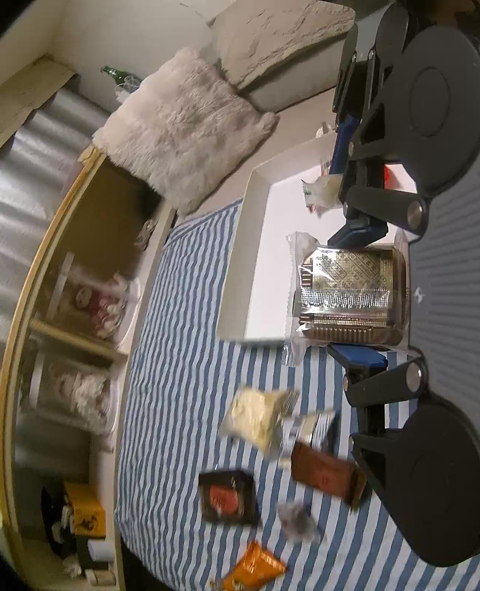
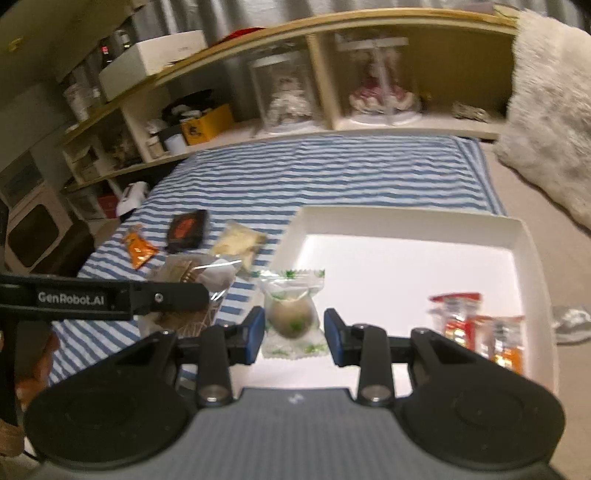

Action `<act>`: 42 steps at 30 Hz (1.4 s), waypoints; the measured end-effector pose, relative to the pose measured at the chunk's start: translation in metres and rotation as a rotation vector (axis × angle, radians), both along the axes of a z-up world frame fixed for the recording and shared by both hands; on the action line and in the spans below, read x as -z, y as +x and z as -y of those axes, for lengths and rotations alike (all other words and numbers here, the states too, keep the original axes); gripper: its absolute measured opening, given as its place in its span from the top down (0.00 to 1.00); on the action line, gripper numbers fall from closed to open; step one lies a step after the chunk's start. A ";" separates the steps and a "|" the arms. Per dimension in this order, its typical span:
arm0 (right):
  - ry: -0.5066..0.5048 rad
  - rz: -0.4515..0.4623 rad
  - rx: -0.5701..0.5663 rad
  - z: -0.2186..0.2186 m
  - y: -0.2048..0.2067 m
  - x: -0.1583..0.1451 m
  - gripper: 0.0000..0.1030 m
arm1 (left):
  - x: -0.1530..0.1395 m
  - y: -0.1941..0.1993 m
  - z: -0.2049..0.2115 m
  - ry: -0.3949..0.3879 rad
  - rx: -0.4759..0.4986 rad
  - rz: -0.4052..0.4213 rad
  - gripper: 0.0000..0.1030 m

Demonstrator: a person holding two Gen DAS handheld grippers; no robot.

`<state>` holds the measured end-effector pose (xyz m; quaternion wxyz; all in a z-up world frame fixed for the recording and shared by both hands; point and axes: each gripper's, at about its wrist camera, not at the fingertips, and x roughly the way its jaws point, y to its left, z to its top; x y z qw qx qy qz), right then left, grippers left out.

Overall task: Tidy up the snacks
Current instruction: 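Lower the candy and foil cake into the white tray and open both tools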

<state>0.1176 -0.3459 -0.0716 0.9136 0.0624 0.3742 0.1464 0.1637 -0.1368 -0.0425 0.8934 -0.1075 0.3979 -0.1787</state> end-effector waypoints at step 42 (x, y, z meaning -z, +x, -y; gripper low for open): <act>0.018 -0.262 0.149 0.065 0.047 0.065 0.46 | 0.064 0.044 0.054 0.095 0.030 -0.114 0.34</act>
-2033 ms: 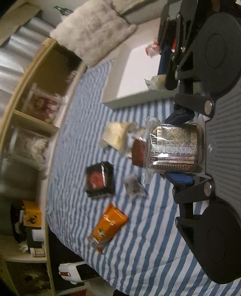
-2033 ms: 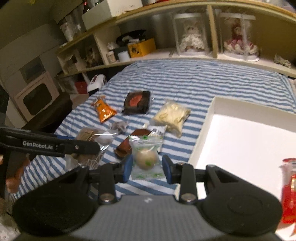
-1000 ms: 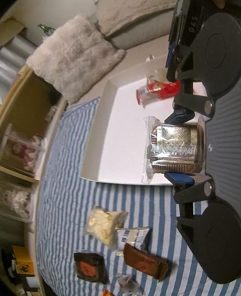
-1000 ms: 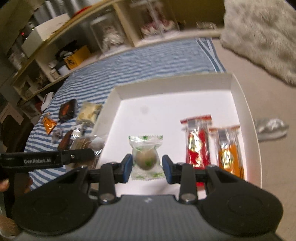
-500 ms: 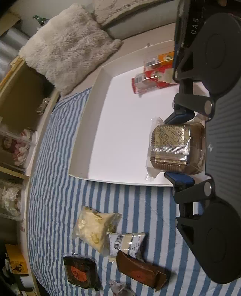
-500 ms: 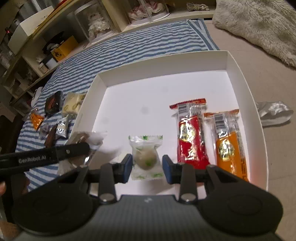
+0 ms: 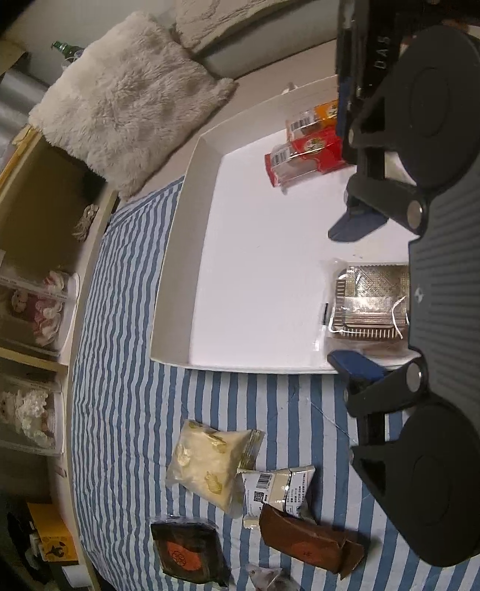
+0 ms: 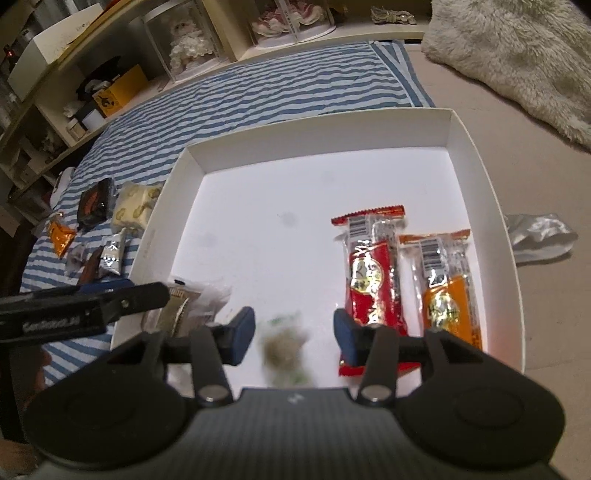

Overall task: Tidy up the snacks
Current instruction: 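Lower the candy and foil cake into the white tray and open both tools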

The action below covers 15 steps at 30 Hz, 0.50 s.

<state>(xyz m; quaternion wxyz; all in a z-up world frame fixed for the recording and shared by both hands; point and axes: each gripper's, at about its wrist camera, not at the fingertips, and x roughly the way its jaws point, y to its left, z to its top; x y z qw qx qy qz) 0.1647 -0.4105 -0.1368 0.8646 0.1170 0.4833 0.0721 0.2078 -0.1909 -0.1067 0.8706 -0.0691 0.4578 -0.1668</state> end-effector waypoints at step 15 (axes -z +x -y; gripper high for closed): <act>-0.048 0.012 -0.043 0.004 -0.023 -0.022 0.14 | -0.022 -0.018 -0.004 0.049 0.075 0.005 0.16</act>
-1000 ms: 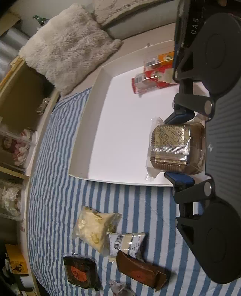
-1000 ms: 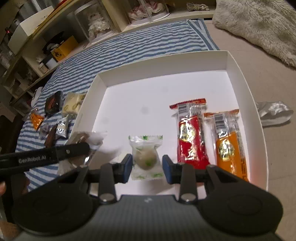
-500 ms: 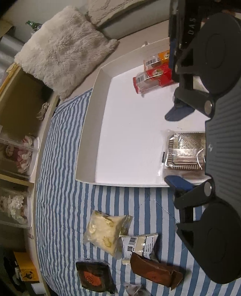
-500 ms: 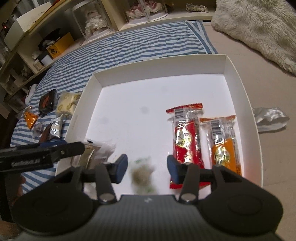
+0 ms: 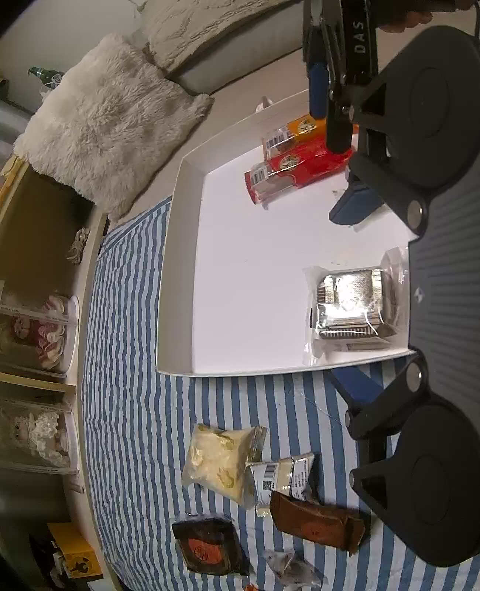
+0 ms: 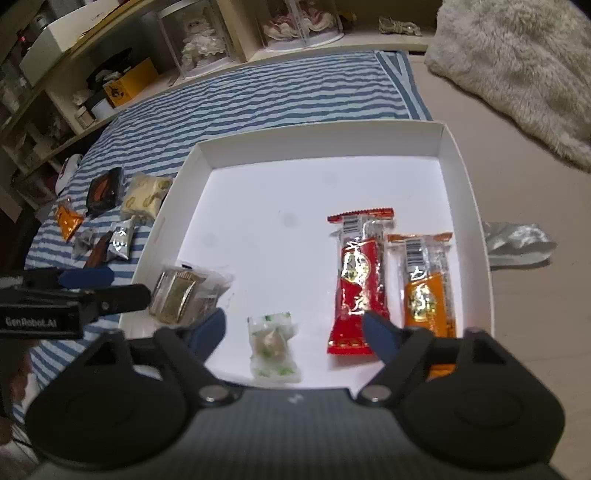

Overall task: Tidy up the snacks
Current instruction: 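Lower the candy and foil cake into the white tray and open both tools, then move both tools back toward the remaining snacks on the bed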

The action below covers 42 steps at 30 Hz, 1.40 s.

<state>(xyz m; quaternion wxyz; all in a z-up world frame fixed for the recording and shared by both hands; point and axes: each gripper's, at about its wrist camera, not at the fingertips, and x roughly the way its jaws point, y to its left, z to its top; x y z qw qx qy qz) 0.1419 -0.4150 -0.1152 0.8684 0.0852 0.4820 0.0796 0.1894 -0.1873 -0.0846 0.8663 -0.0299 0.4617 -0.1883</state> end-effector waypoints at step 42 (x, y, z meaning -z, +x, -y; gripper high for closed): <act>-0.055 0.122 0.010 -0.092 -0.021 -0.049 0.00 | -0.045 -0.017 -0.149 0.023 -0.110 0.050 0.00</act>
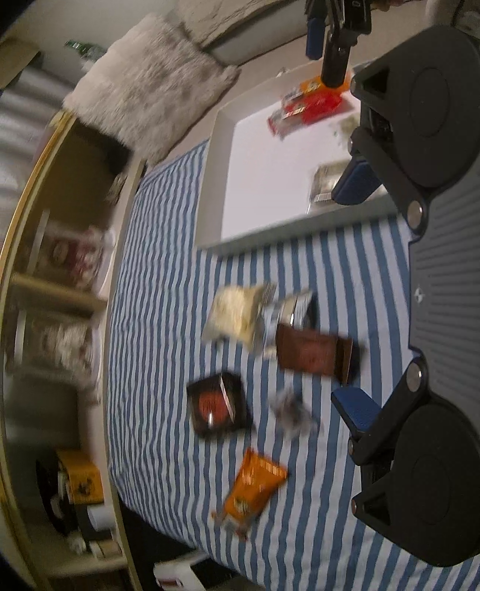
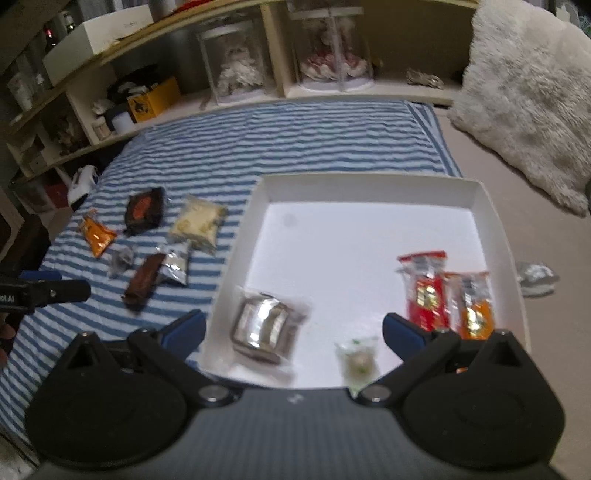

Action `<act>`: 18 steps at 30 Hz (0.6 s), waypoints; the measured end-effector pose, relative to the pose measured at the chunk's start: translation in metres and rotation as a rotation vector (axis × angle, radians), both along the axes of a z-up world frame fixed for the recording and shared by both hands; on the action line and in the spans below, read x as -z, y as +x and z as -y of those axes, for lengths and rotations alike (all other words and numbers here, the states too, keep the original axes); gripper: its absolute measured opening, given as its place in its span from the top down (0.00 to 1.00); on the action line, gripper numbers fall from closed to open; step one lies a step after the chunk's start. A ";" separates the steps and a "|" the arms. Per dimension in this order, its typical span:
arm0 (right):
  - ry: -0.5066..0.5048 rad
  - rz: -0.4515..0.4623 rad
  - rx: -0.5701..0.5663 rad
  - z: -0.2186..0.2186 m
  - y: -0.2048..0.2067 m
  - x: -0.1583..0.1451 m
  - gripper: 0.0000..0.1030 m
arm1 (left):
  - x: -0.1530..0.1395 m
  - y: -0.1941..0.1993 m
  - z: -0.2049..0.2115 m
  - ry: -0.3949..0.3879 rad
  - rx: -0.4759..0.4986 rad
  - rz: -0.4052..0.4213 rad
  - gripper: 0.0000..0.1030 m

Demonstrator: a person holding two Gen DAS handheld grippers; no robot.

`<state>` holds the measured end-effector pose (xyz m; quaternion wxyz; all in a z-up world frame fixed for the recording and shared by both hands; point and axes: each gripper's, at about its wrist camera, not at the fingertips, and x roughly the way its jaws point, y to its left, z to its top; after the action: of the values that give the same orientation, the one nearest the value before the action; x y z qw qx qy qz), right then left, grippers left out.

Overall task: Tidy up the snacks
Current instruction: 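Move both tools back toward the remaining snacks on the bed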

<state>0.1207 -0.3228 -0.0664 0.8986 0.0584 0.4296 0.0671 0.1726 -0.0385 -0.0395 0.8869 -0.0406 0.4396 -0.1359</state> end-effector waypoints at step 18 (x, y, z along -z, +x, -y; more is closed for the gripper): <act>0.207 0.061 -0.040 -0.109 0.053 0.031 0.01 | 0.013 0.031 -0.116 -0.116 -0.301 0.046 0.00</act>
<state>0.1734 -0.2137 -0.0971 0.8989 0.1404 0.3938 0.1308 0.2036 0.0776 -0.0530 0.9032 -0.1541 0.3996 -0.0274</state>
